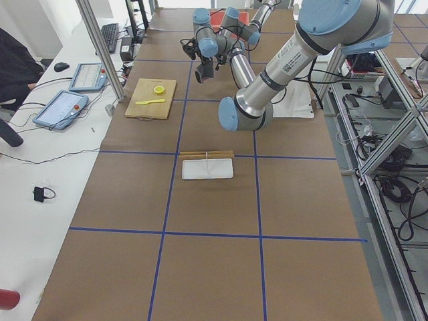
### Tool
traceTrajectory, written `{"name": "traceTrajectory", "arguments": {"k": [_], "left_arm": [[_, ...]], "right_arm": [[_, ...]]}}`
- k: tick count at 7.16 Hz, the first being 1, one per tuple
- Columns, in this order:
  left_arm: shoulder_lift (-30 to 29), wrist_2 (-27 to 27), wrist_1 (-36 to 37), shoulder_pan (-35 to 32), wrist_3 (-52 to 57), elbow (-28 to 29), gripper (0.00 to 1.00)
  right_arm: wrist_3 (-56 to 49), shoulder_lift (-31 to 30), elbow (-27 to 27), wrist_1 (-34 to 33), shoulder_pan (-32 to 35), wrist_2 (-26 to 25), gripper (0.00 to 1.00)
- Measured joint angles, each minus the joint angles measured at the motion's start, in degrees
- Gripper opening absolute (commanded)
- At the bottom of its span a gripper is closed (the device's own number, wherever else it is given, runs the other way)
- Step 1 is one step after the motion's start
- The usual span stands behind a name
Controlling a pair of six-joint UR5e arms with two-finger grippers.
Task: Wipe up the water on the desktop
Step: 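Grasp the towel with the right gripper while the left gripper releases it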
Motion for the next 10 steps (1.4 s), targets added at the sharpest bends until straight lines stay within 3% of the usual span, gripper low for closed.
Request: {"name": "traceTrajectory", "arguments": {"k": [1,2,4,7,8,9,10], "left_arm": [[-0.1,0.0,0.0,0.2,0.1,0.3,0.00],[-0.2,0.0,-0.1,0.3,0.2,0.5,0.00],[-0.3,0.0,-0.3,0.4,0.1,0.6,0.00],[-0.4,0.0,-0.5,0.7,-0.1,0.8,0.00],[-0.4,0.0,-0.9,0.8,-0.1,1.0,0.10],[-0.3,0.0,-1.8,0.8,0.0,1.4,0.97],[-0.1,0.1,-3.1,0.8,0.5,1.6,0.98]], "right_arm": [[0.1,0.1,-0.1,-0.1,0.0,0.0,0.76],[1.1,0.2,-0.1,-0.1,0.0,0.1,0.44],[6.8,0.5,-0.1,-0.1,-0.3,0.4,0.04],[12.8,0.5,0.3,0.0,-0.7,0.6,0.00],[14.8,0.5,0.3,0.0,-0.7,0.6,0.00],[15.9,0.5,0.4,0.1,-0.7,0.6,0.00],[16.5,0.5,0.4,0.1,-0.6,0.7,0.00]]}}
